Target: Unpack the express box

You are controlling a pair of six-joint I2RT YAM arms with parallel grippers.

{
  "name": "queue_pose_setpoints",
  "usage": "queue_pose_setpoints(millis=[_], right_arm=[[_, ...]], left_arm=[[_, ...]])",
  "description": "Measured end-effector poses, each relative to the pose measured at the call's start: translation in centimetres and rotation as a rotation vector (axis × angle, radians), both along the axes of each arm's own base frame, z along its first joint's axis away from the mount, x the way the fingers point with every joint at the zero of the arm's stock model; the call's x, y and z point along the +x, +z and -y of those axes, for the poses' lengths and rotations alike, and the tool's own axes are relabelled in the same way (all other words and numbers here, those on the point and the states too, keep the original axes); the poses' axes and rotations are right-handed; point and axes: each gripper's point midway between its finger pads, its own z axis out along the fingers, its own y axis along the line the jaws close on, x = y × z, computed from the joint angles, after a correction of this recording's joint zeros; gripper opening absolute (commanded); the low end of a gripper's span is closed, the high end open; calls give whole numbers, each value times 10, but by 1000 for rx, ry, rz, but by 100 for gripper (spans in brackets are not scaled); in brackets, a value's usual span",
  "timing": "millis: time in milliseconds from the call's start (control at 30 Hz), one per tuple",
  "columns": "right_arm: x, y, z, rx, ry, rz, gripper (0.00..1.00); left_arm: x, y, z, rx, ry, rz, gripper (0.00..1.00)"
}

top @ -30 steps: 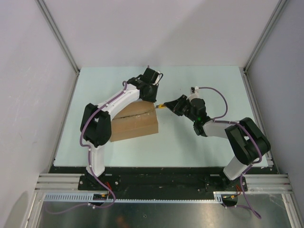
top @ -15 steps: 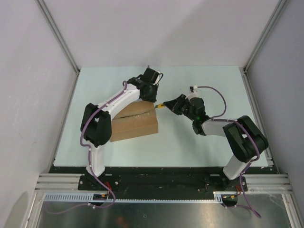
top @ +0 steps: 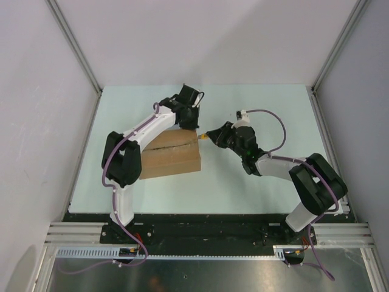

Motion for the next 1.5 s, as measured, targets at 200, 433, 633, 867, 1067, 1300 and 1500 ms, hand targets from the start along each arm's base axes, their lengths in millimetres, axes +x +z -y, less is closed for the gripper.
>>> queue_pose_setpoints(millis=[200, 433, 633, 867, 1067, 1300, 1500], right_arm=[[-3, 2, -2, -55, -22, 31, 0], [-7, 4, -1, -93, -50, 44, 0], [-9, 5, 0, -112, -68, 48, 0], [-12, 5, -2, -117, -71, 47, 0], [-19, 6, -10, -114, -49, 47, 0], [-21, 5, -12, -116, -44, 46, 0], [-24, 5, -15, -124, -48, 48, 0]], left_arm=[[0, -1, 1, -59, 39, -35, 0], [0, -5, 6, -145, 101, -80, 0], [0, -6, 9, -220, 169, -107, 0], [0, -5, 4, -274, 246, -116, 0], [-7, -6, -6, -327, 314, -135, 0], [-9, -9, -9, -399, 364, -161, 0], [-11, -10, -10, -448, 396, -181, 0]])
